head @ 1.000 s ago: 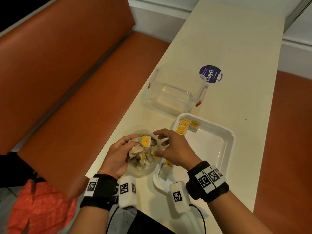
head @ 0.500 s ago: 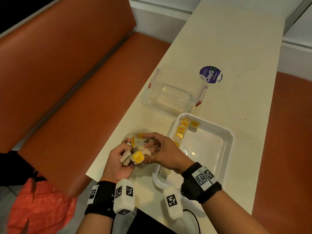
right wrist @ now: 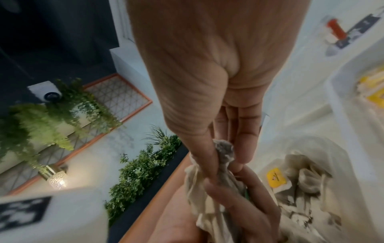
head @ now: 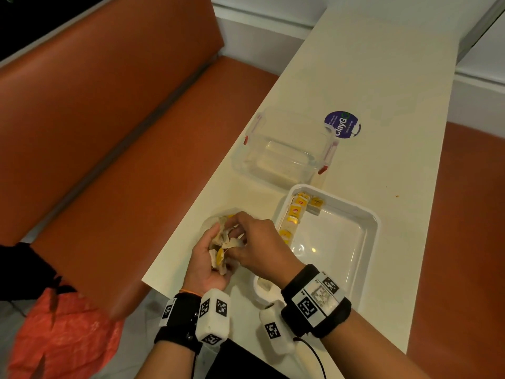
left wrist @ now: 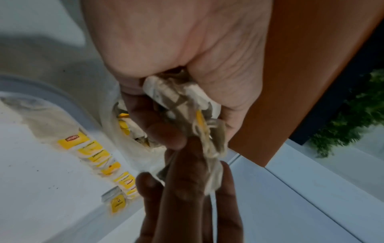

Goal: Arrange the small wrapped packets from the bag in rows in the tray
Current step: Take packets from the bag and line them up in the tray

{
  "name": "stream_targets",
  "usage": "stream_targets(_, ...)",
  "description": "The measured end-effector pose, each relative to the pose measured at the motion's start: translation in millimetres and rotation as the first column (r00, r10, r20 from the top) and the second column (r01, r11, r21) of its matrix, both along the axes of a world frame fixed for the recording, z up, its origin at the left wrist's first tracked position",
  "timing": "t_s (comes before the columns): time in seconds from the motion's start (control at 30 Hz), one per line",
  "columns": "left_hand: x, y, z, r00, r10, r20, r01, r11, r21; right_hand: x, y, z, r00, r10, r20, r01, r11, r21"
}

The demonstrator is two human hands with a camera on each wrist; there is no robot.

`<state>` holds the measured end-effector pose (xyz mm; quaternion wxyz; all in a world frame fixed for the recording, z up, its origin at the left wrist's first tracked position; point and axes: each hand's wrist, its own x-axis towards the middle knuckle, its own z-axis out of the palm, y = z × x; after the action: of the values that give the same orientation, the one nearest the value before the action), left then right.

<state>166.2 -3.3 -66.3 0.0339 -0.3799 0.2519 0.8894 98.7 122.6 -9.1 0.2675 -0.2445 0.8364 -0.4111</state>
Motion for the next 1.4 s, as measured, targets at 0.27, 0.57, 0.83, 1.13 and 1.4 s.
stream_targets(0.27,1.0,-4.4,1.0,0.998,0.051,0.040,-0.055,0.992,0.111,-7.4,11.5,10.6,0.997,-0.063,0.049,0.063,0.998,-0.003)
stream_targets(0.57,-6.2,-0.4,6.4,0.992,-0.125,0.015,0.119,0.967,0.226,-16.9,43.4,17.7,0.884,-0.176,0.433,0.329,0.892,-0.309)
stream_targets(0.83,-8.2,6.3,3.6,0.982,-0.158,-0.102,0.184,0.922,0.341,-24.3,68.9,23.8,0.771,-0.182,0.610,0.483,0.792,-0.374)
stream_targets(1.13,-19.1,39.5,33.3,0.874,-0.484,-0.042,0.461,0.854,-0.239,-24.6,111.2,17.6,0.739,-0.337,0.584,0.585,0.752,-0.305)
stream_targets(1.4,-19.6,70.7,44.7,0.774,-0.631,-0.051,0.568,0.728,-0.384,-23.8,144.1,21.1,0.780,-0.442,0.443,0.599,0.732,-0.325)
